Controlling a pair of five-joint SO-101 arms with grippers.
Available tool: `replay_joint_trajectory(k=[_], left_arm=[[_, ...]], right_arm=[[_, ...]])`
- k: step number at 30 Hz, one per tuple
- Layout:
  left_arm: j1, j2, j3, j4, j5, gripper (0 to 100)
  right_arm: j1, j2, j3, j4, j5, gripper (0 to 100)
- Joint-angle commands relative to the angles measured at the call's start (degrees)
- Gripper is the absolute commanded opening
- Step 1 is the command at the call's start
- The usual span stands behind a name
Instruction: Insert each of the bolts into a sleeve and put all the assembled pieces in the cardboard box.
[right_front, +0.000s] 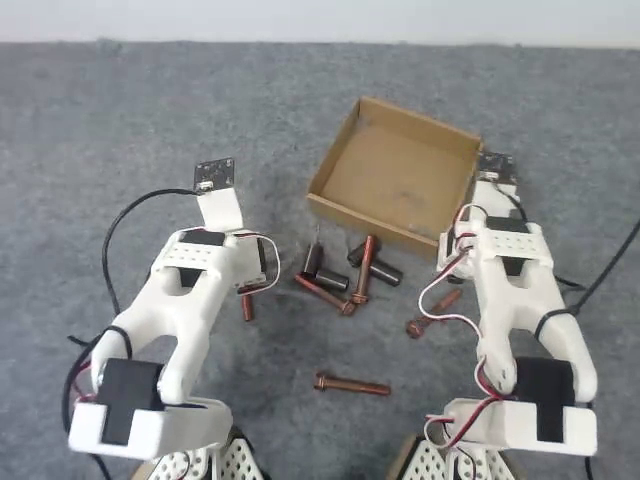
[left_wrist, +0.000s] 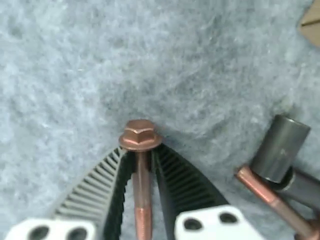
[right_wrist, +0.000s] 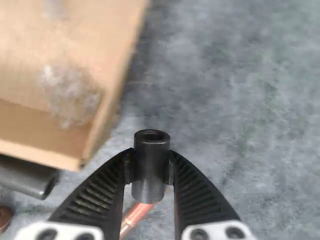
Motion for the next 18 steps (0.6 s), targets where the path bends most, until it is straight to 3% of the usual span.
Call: replay_joint_trajectory(k=[1, 9, 13, 18], left_arm=[[-0.35, -3.96, -0.4, -1.58, -0.97, 1], [-0.26, -3.96, -0.31, -1.67, -0.97, 1], [-0.18, -3.96, -0.22, -1.67, -1.05, 1], [-0.18, -3.96, -0.13, -1.67, -1.05, 1]], right_arm=[[1.98, -0.57, -5.45, -0.84, 3.87, 0.9], [4.97, -0.57, -11.6, -0.92, 20.84, 0.9], [4.26, -0.57, -13.27, -1.45, 23.3, 0.9], [2.77, 0.4, -10.64, -12.79, 23.21, 0.7]])
